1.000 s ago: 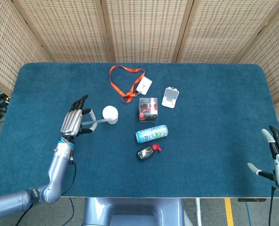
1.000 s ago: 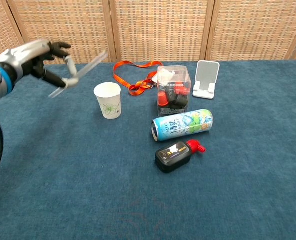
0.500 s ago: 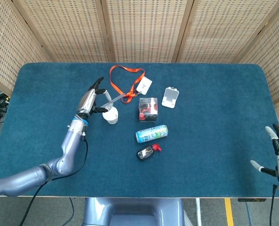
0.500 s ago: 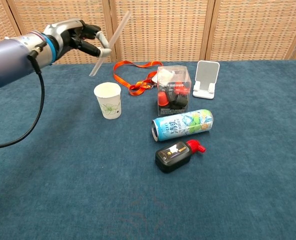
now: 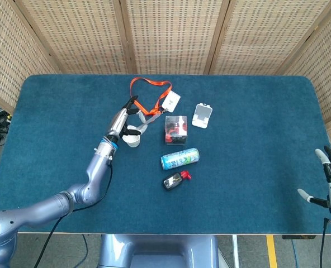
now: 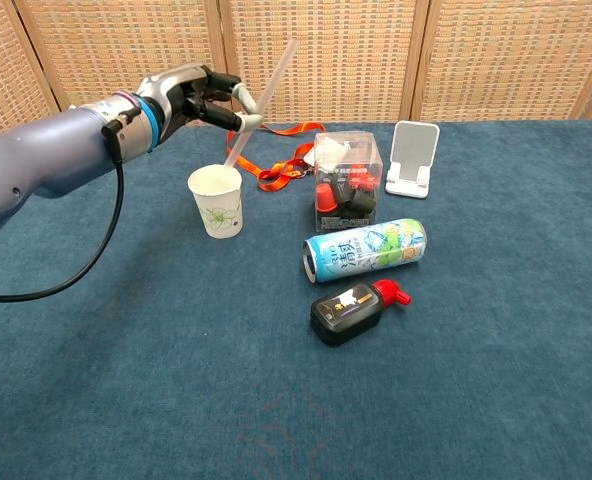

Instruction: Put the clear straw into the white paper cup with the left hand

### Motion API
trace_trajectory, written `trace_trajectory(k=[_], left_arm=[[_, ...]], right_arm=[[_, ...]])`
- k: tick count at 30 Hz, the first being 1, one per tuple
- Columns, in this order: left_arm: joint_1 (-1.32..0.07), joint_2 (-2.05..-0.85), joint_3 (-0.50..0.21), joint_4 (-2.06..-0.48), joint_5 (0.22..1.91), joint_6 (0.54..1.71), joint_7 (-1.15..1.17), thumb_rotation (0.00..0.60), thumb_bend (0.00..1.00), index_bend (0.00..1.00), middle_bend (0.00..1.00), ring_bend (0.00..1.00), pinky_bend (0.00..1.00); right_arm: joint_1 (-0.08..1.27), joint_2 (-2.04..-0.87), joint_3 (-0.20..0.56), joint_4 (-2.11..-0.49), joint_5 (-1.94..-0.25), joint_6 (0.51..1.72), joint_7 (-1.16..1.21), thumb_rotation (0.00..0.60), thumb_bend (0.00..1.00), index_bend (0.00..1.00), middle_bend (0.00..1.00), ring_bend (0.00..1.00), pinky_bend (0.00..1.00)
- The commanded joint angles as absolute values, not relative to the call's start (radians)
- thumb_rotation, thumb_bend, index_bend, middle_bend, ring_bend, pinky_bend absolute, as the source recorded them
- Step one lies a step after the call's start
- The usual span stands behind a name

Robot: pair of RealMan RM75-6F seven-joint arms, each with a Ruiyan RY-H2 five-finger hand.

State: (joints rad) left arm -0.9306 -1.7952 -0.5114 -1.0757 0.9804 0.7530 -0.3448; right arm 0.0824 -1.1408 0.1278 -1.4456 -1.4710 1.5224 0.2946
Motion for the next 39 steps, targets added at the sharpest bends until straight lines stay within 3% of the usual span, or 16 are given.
trace_trajectory(k=[1, 10, 15, 21, 34, 39], left_arm=[[-0.92, -1.816, -0.496, -1.046, 1.013, 0.757, -0.397, 0.6, 0.38, 0.67, 0.0, 0.0, 0.03], [-0.891, -1.837, -0.44, -0.984, 1.06, 0.737, -0.475, 0.6, 0.37, 0.6, 0.0, 0.0, 0.03], [-0.866, -1.829, -0.409, -0.976, 1.098, 0.729, -0.525, 0.6, 0.31, 0.35, 0.0, 0.0, 0.0], [-0.837, -1.8, -0.398, -0.991, 1.13, 0.747, -0.579, 0.6, 0.24, 0.2, 0.0, 0.0, 0.0], [-0.713, -1.664, -0.374, -1.153, 1.207, 0.926, -0.602, 0.597, 0.25, 0.19, 0.0, 0.0, 0.0], [-0.617, -1.542, -0.313, -1.265, 1.273, 1.105, -0.377, 0.6, 0.25, 0.19, 0.0, 0.0, 0.0]], right_arm=[[0.082, -1.141, 0.128, -1.447, -1.472, 1.524, 0.291, 0.6, 0.08, 0.1, 0.0, 0.0, 0.0], [0.08, -1.143, 0.125, -1.455, -1.482, 1.533, 0.278, 0.6, 0.08, 0.1, 0.0, 0.0, 0.0], [0.079, -1.144, 0.127, -1.456, -1.482, 1.537, 0.276, 0.6, 0.08, 0.1, 0.0, 0.0, 0.0], [0.078, -1.143, 0.126, -1.46, -1.486, 1.54, 0.276, 0.6, 0.08, 0.1, 0.0, 0.0, 0.0], [0.072, -1.141, 0.124, -1.469, -1.506, 1.564, 0.276, 0.6, 0.08, 0.1, 0.0, 0.0, 0.0], [0.067, -1.146, 0.126, -1.471, -1.509, 1.58, 0.26, 0.6, 0.08, 0.1, 0.0, 0.0, 0.0]])
